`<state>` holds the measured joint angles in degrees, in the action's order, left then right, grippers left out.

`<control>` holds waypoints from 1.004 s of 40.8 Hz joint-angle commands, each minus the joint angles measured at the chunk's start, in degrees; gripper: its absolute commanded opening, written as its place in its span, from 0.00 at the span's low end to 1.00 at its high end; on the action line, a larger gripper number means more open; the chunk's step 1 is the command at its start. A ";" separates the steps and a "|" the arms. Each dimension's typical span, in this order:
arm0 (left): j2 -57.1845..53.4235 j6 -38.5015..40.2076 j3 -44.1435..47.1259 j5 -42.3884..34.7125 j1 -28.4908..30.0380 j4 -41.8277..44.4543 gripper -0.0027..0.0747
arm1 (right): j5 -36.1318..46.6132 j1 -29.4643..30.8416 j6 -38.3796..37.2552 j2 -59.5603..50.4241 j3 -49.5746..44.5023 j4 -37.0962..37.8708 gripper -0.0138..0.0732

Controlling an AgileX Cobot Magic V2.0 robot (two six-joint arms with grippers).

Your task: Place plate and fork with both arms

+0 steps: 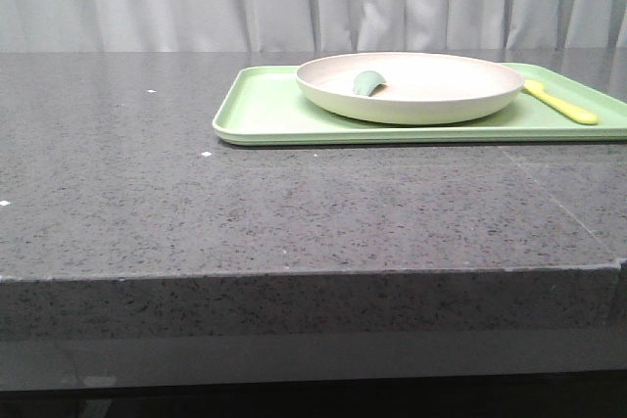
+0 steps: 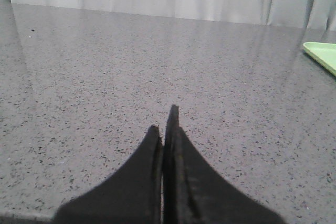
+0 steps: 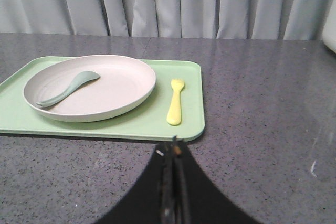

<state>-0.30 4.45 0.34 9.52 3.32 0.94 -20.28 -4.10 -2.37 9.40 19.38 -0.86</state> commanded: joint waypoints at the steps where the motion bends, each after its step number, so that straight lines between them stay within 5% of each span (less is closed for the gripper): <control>1: -1.20 -0.05 0.13 -4.46 0.02 -0.13 0.01 | 4.99 -0.11 0.36 0.67 1.50 0.49 0.08; 19: -1.20 -0.05 0.13 -4.46 0.02 -0.13 0.01 | 5.57 -0.30 0.36 0.55 0.12 0.86 0.08; 31: -1.20 -0.05 0.13 -4.46 0.02 -0.13 0.01 | 13.84 -1.44 0.36 -6.57 -13.08 0.55 0.08; 41: -1.20 -0.05 0.13 -4.46 0.02 -0.13 0.01 | 13.09 -1.44 0.36 -11.05 -20.75 0.55 0.08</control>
<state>-0.30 4.35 0.34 9.55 3.32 0.94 -11.79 -5.34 -2.37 -0.53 -1.34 -0.74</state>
